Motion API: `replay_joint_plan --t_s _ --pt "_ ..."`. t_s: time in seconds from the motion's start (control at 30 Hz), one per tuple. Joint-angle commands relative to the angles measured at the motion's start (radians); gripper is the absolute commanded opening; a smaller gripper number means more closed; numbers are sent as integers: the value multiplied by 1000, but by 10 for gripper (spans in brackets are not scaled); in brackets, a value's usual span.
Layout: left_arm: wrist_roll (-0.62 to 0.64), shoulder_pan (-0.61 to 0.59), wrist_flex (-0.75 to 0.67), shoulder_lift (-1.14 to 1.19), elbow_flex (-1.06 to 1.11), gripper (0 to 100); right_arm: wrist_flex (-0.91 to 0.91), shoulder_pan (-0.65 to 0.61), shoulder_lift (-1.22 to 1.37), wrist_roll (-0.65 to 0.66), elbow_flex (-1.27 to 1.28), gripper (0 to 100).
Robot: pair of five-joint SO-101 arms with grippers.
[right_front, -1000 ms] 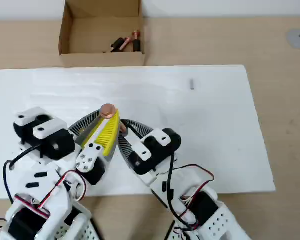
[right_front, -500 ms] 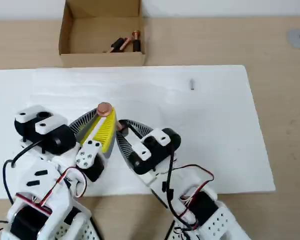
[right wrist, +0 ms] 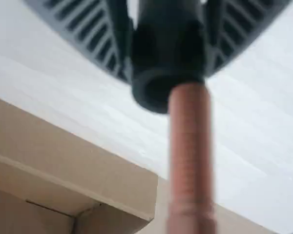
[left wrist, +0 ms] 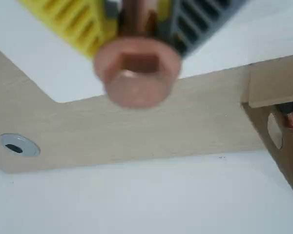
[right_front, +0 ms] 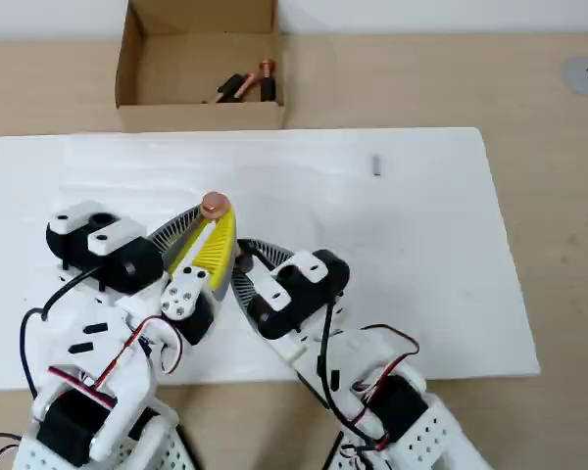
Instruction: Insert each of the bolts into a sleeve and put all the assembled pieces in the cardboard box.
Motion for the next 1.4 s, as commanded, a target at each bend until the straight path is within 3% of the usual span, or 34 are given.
replay_joint_plan --t_s 0.0,0.33,0.73,0.97,1.27,1.37 --pt "-6 -5 -11 -7 -49 5 3 15 -54 -9 -56 9" --pt "-3 -5 -11 -7 -98 5 3 13 -47 -77 -56 9" --pt "-3 -3 -110 -7 6 5 3 13 -47 -77 -54 9" --pt "-3 -3 -101 -7 14 5 3 13 -47 -77 -53 9" --pt "15 80 46 -12 17 5 3 13 -47 -77 -56 9" --pt "17 41 51 -12 11 5 3 15 -48 -77 -56 9"
